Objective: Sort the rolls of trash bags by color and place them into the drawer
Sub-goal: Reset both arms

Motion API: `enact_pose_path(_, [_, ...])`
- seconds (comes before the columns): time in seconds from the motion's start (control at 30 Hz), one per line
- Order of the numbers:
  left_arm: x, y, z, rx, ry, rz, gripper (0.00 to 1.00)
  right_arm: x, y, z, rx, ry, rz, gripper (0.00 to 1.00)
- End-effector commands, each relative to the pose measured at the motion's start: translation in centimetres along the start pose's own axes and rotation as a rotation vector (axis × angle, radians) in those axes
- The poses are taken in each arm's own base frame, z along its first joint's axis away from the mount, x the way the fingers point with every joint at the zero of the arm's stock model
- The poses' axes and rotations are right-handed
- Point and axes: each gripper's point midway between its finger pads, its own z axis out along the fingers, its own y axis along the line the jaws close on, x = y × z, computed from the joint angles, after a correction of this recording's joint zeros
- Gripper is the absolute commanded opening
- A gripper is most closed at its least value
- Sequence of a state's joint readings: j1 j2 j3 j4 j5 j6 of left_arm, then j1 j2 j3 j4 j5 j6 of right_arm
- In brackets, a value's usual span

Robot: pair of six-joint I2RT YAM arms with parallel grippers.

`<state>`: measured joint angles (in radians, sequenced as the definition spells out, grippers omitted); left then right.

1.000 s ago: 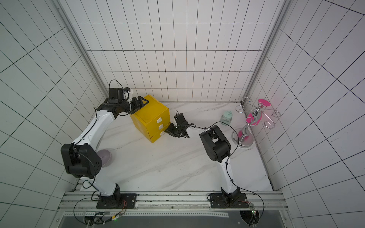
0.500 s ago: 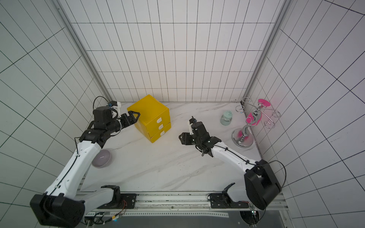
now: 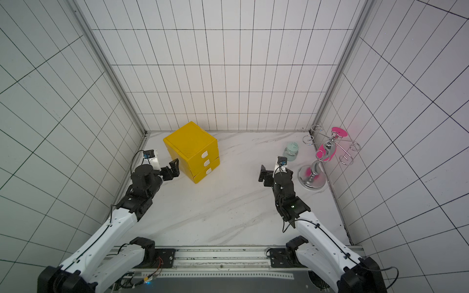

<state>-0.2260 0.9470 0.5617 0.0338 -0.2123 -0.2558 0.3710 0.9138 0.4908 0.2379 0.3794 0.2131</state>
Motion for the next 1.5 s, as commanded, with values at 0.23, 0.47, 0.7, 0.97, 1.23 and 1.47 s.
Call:
enact_pose_path(0.23, [4.6,8.6,3.6,-0.308,-0.095,0.012,0.99,7.1,-7.9,3.8,0.19,0.054,-0.172,0.99])
enact_pose_path(0.47, [4.4,8.1,6.0,-0.196,-0.16,0.104,0.99,6.6,-8.3,6.8,0.079,0.038,-0.088,0.99])
enact_pose_path(0.7, [5.9,9.0,7.5,-0.121,-0.16,0.065,0.99,8.3,-8.6,7.2,0.069,-0.042,-0.073,0.99])
enact_pose_path(0.97, [6.2,9.7,9.5,-0.184,-0.042,0.06,0.99,9.3,-8.1,10.3,0.047,0.151,-0.091,0.99])
enact_pose_path(1.23, [6.4,9.7,9.6,-0.197,-0.028,0.065,0.99,9.3,-8.2,10.3,0.049,0.138,-0.092,0.99])
enact_pose_path(1.47, [6.3,9.6,9.5,-0.196,-0.032,0.066,0.99,9.2,-7.6,10.1,0.032,0.127,-0.113,0.99])
